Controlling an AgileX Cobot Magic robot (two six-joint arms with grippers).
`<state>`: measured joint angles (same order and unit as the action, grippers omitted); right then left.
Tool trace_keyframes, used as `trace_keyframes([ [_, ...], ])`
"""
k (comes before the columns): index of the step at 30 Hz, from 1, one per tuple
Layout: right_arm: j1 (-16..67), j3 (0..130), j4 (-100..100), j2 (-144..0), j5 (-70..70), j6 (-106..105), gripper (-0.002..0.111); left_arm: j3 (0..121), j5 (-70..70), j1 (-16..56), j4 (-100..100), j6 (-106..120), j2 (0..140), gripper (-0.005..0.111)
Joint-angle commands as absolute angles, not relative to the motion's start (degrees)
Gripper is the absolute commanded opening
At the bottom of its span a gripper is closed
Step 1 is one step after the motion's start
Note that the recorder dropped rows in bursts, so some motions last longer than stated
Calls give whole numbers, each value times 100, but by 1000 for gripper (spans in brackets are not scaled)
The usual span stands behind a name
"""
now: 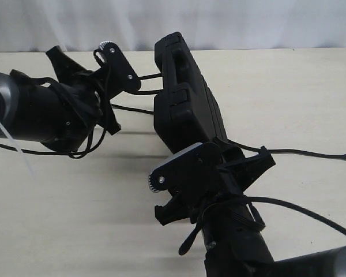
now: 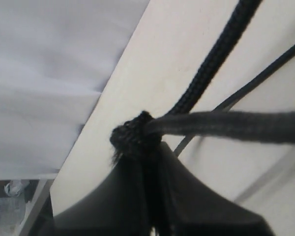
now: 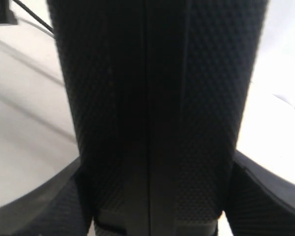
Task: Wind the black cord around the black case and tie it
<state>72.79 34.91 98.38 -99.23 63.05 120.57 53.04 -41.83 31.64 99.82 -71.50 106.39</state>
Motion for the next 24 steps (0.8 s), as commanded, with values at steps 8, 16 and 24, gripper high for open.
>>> trace_keyframes([
  [8,7267,3492,9995,-9825,6258,12091,5,5743,-3224,3555,9995,-7134,10615,0],
  [16,7267,3492,9995,-9825,6218,12091,43,5743,-2993,3555,9995,-7215,10615,0],
  [24,7489,3542,9951,-9705,6506,11621,73,5883,-2767,3555,9995,-7324,10615,0],
])
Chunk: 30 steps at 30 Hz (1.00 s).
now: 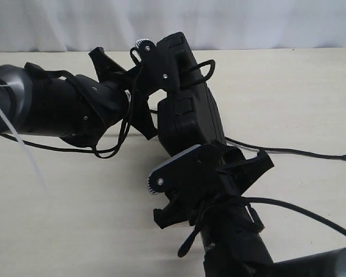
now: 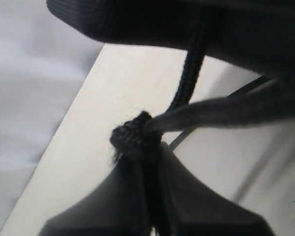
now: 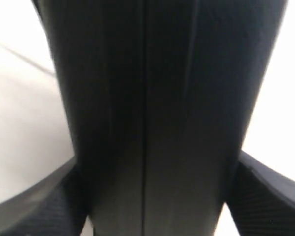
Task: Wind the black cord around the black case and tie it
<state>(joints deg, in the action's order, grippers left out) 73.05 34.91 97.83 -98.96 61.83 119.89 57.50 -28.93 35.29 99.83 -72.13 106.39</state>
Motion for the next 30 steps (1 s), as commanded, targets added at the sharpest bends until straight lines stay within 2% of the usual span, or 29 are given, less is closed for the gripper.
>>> trace_keyframes([
  [1,7551,3542,9811,-9652,6608,11539,74,5913,-2761,3555,9995,-7385,10615,0],
  [13,8448,3530,9014,-8877,6735,11001,75,6001,-2736,3555,9995,-7397,10615,0],
  [20,8480,3530,8046,-8263,6822,9794,75,6001,-2736,3555,9995,-7656,10615,0],
  [25,8457,3530,7864,-7320,6832,9384,71,6001,-2736,3555,9995,-7654,10615,0],
  [27,8175,3530,7902,-6552,6368,9341,69,6001,-2755,3555,9995,-7654,10615,0],
  [29,7463,3530,7919,-5824,5221,9341,66,6001,-2743,3555,9995,-7654,10615,0],
  [30,6747,3530,7830,-5382,4172,9318,65,6001,-2743,3555,9995,-7654,10615,0],
])
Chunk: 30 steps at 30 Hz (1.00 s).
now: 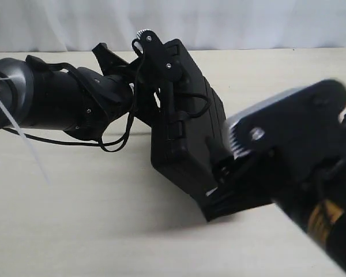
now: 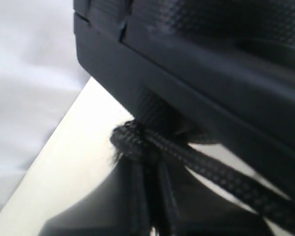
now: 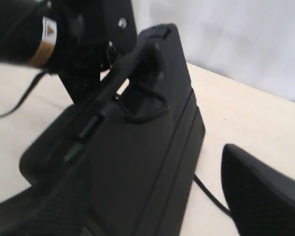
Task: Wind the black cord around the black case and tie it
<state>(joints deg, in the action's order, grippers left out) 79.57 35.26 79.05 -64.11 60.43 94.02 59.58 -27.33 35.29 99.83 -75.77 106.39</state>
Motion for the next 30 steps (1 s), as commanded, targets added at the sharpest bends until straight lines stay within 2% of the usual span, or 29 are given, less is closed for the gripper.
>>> trace_keyframes([
  [1,6351,3530,7743,-5243,3762,9308,65,6001,-2743,3555,9995,-7654,10615,0],
  [2,5613,3530,7454,-5007,2819,9124,65,6001,-2743,3555,9995,-7654,10615,0],
  [3,5210,3530,7191,-4969,2375,8881,65,6001,-2743,3555,9995,-7654,10615,0],
  [5,4057,3530,5618,-5065,1246,7365,61,6001,-2743,3555,9995,-7654,10615,0],
  [9,3157,3663,2962,-5571,1099,4706,46,6001,-2731,3555,9995,-7654,10615,0],
  [11,3047,4026,1214,-6068,1603,2807,36,6001,-2731,3555,9995,-7654,10615,0],
  [15,3047,4825,-353,-6866,2409,1132,34,6001,-2731,3555,9995,-7654,10615,0],
  [22,3047,5766,-723,-7831,3292,967,34,6001,-2732,3555,9995,-7654,10615,0],
  [30,3047,5840,-1148,-8116,3138,979,34,6001,-2637,3555,9995,-7654,10615,0],
])
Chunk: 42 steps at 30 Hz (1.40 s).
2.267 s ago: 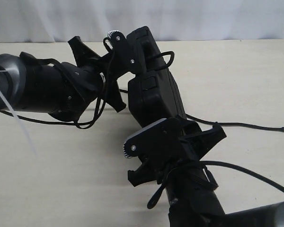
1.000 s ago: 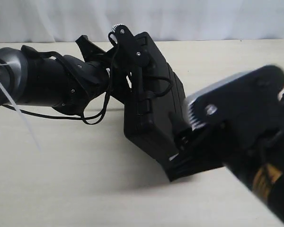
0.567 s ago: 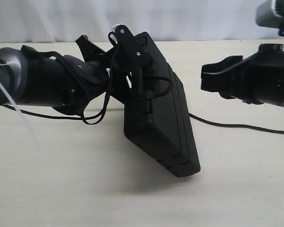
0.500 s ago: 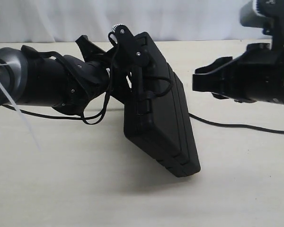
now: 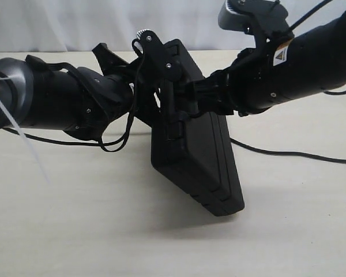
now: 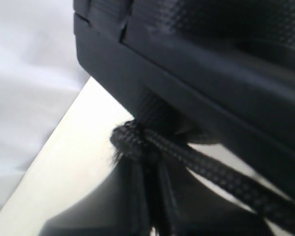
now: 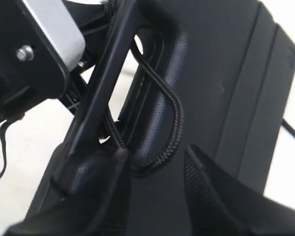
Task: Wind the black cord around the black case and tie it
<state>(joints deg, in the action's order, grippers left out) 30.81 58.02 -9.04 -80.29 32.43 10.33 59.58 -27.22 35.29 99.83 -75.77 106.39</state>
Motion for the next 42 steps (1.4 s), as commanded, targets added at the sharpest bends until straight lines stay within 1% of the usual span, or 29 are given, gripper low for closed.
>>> trace_keyframes([
  [1,3047,5840,-1227,-8151,3089,979,34,6001,-2637,3555,9995,-7654,10615,0],
  [8,3047,5840,-1864,-8355,2723,979,34,6001,-2637,3555,9995,-7654,10615,0],
  [14,3031,5840,-2072,-8430,2688,1056,34,6001,-2637,3555,9995,-7654,10615,0],
  [20,2747,5840,-2411,-8547,2741,1325,34,6001,-2637,3555,9995,-7654,10615,0],
  [26,2734,5840,-2542,-8649,2755,1325,33,6001,-2624,3555,9995,-7654,10615,0],
  [28,2734,5840,-2542,-8649,2727,1312,27,6001,-2615,3555,9995,-7654,10615,0],
  [30,2734,5840,-2542,-8637,2711,1264,15,6001,-2610,3555,9995,-7654,10615,0],
  [31,2734,5840,-2542,-8637,2702,1264,7,6001,-2610,3555,9995,-7654,10615,0],
  [32,2734,5840,-2542,-8637,2702,1264,4,6001,-2610,3555,9995,-7654,10615,0],
  [39,2734,5840,-2566,-8530,2553,1264,4,6001,-2639,3555,9995,-7602,10615,0],
  [42,2734,5840,-2479,-8286,2286,1264,4,6001,-2639,3555,9975,-7123,10615,2],
])
